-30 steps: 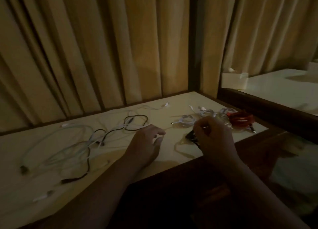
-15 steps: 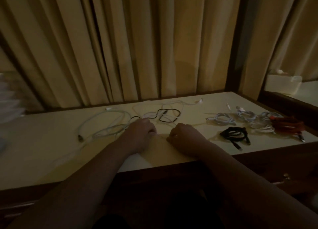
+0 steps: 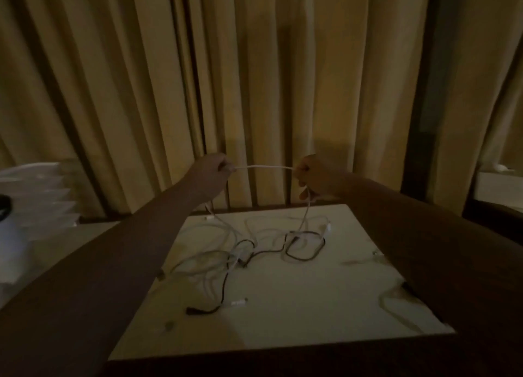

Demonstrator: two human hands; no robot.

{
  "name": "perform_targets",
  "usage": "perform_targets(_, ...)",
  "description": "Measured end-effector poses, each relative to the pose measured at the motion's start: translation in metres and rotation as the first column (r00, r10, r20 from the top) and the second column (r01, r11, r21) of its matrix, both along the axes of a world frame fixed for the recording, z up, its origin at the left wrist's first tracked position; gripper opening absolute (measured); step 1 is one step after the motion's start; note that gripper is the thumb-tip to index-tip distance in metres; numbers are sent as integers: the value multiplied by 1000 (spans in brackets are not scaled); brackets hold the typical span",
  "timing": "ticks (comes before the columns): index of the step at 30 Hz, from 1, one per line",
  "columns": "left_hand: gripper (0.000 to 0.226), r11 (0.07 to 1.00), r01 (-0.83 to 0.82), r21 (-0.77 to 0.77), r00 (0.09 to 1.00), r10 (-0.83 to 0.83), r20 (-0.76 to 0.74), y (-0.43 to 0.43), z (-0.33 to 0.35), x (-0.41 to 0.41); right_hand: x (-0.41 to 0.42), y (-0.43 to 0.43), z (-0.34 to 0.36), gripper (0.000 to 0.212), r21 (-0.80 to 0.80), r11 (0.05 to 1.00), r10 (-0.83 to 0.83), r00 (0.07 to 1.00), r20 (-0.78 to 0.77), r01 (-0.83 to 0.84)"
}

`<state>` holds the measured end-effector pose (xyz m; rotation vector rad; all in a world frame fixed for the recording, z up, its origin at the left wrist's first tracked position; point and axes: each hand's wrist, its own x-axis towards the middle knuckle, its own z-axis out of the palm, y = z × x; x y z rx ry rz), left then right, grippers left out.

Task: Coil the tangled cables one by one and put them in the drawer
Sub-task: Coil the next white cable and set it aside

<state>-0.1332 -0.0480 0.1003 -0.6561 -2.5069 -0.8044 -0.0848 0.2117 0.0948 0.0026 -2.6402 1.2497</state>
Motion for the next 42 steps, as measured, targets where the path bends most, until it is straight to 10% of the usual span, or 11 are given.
perform_targets(5,28,987,-12,-162,996,26,89,-1,27,-19,-20,-8,64,18,-103,990,-103,994,-40,99)
perform_targets(12,27,929,38,368,898,-193,395,0,45,-36,-39,-14,120,12,-214,974,-118,970,-215,71)
perform_targets(21,23,918,141,370,851,-304,429,57,54,-32,-59,-53,176,17,-423,904,-65,954,-292,-68)
perform_targets(30,16,521,46,852,896,-398,195,38,83,-42,-44,-55,103,40,-78,972,236,935,264,-223)
perform_targets(36,16,279,68,958,866,-493,83,13,94,-57,-57,-61,40,6,89,949,287,946,150,-302)
perform_targets(42,37,445,-144,884,875,-359,324,-3,72,-77,-64,-51,59,12,-99,981,151,980,-130,-165)
